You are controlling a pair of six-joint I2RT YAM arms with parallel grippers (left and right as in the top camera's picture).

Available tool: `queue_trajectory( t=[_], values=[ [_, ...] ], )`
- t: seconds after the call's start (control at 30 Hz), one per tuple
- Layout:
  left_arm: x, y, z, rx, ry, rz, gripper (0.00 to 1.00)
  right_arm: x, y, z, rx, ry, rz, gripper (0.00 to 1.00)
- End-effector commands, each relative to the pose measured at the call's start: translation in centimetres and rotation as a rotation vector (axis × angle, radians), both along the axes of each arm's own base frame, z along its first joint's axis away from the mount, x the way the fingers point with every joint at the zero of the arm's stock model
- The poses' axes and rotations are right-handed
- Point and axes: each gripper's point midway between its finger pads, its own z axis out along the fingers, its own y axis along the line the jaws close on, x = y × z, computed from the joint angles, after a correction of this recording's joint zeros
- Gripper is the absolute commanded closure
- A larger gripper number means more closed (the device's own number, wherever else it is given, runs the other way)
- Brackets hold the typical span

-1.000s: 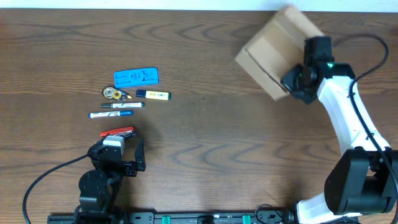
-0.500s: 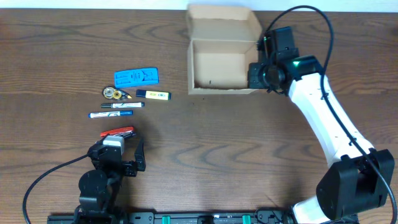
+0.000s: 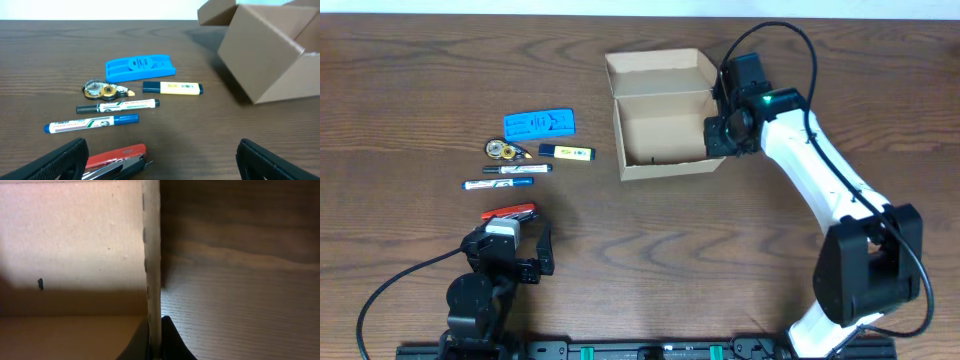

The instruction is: Pack container

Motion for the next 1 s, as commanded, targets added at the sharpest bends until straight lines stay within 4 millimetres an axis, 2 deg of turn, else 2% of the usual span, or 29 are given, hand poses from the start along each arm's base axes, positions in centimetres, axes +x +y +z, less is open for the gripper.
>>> queue_trajectory(
  t=[0.0,0.27,0.3,0.37,0.4,0.47,0.57,0.7,0.87,0.97],
  values=[
    [0.0,0.4,-1.0,0.007,0.021,0.02,0.05,0.3,0.6,-0.1,0.007,0.002,-0.016,0.99],
    [0.0,0.4,-1.0,0.007,0.021,0.02,0.05,0.2,0.6,-0.4,0.017,0.019,-0.071,0.99],
    [0.0,0.4,-1.0,0.006,0.021,0.02,0.05,0.2,0.6,-0.4,0.017,0.02,-0.071,0.94],
    [0.0,0.4,-1.1,0.006,0.021,0.02,0.05,0.1,0.6,-0.4,0.016,0.022,-0.069,0.56],
    [0.0,0.4,-1.0,0.007,0.021,0.02,0.05,0.0,0.6,-0.4,0.016,0.023,-0.068,0.47],
    [0.0,0.4,-1.0,0.007,0.021,0.02,0.05,-0.3,0.8,-0.5,0.013,0.033,-0.053,0.32],
    [0.0,0.4,-1.0,0.007,0.021,0.02,0.05,-0.8,0.9,-0.2,0.009,0.047,-0.045,0.26],
    [0.0,0.4,-1.0,0.007,0.021,0.02,0.05,-1.3,0.7,2.8,0.009,0.049,-0.051,0.25],
    [0.0,0.4,-1.0,0.007,0.021,0.02,0.05,-1.9,0.5,10.4,0.052,-0.071,-0.054,0.23],
    [0.0,0.4,-1.0,0.006,0.021,0.02,0.05,-3.3,0.0,13.6,0.08,-0.13,-0.071,0.2]
  ],
)
